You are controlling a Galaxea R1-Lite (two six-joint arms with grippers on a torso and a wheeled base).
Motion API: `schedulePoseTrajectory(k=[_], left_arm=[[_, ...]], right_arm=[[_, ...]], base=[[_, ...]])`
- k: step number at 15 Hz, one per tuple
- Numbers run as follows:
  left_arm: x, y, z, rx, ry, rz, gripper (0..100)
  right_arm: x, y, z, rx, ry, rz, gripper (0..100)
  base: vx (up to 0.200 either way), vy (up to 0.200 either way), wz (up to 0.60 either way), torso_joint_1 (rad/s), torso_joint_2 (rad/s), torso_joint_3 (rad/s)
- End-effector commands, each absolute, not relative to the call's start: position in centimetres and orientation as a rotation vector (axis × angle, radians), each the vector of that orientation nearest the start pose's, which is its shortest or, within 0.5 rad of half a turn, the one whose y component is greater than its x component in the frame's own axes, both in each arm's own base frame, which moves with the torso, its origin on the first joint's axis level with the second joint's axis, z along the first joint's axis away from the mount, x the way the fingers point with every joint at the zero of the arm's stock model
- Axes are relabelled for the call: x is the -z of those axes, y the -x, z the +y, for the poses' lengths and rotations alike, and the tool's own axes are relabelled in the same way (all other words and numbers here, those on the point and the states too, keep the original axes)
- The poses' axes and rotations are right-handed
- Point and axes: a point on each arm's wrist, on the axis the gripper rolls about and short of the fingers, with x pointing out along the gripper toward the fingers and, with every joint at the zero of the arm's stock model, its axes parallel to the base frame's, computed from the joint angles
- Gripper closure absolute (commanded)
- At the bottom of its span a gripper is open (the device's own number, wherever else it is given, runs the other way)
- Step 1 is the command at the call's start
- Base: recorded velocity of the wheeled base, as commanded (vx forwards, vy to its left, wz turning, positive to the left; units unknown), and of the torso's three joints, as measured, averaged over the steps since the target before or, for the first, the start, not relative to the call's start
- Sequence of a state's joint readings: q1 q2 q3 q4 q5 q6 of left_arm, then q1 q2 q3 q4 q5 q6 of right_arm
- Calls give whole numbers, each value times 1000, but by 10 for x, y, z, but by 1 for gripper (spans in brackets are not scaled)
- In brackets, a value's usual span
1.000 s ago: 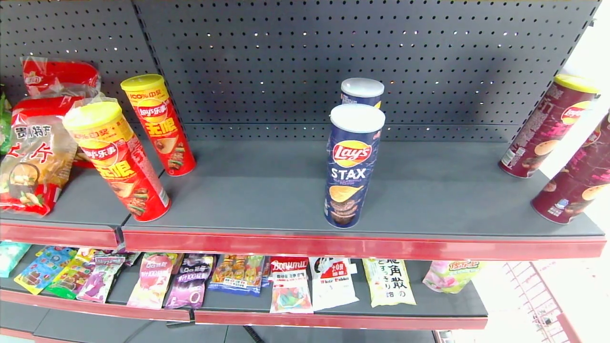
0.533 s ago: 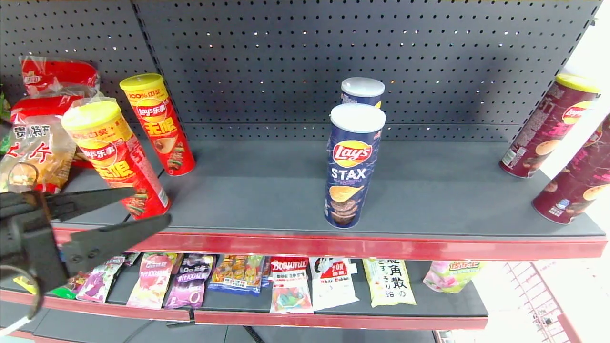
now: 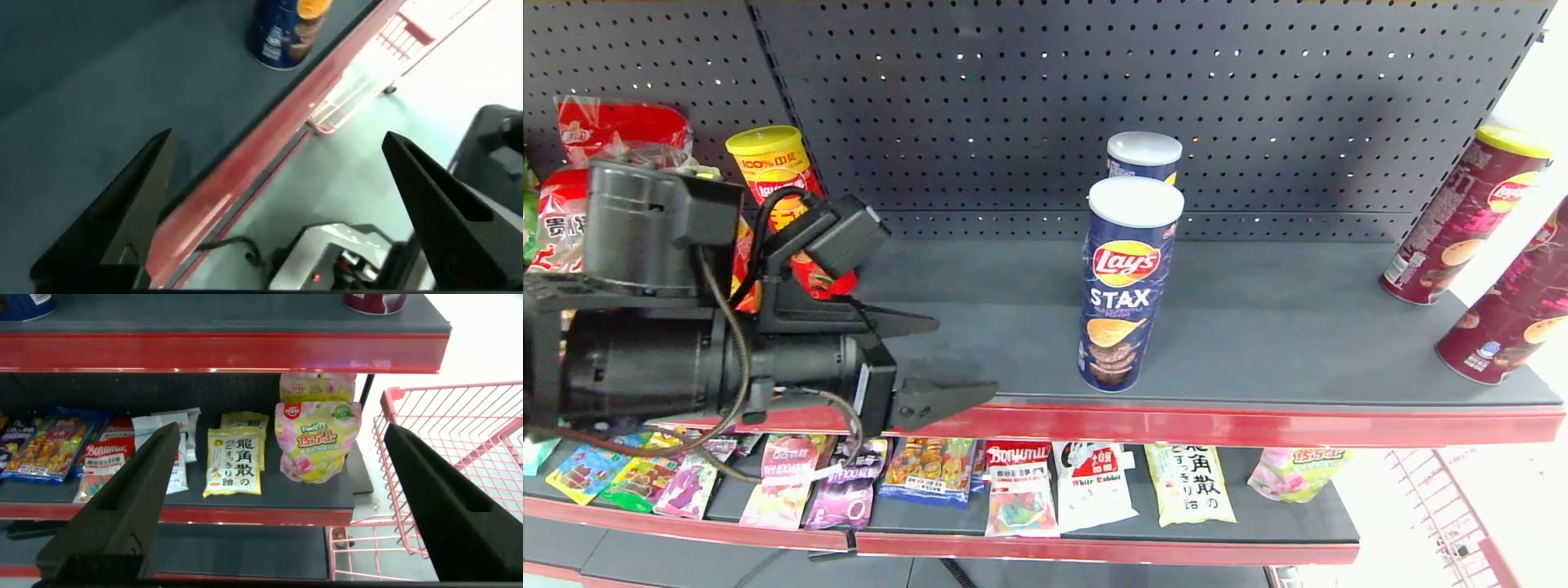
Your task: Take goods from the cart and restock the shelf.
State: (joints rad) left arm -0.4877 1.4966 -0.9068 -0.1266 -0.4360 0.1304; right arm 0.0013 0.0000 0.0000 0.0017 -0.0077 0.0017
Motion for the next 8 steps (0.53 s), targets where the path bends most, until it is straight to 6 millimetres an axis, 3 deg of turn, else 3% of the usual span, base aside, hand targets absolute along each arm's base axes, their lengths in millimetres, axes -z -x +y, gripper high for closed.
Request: schedulePoseTrajectory(k=[1,4,8], left_arm=[[-210,-249,-153,961,-144,457,0],[-201,-254,-171,1008,-164,483,0],[-190,-262,-171,989,-200,503,0]], right_arm=[[-75,23,0,6,-2,3,0],[-75,23,0,6,-2,3,0],[-75,23,0,6,-2,3,0]], base=[[0,0,0,0,0,0],[0,0,0,0,0,0],[0,0,0,0,0,0]])
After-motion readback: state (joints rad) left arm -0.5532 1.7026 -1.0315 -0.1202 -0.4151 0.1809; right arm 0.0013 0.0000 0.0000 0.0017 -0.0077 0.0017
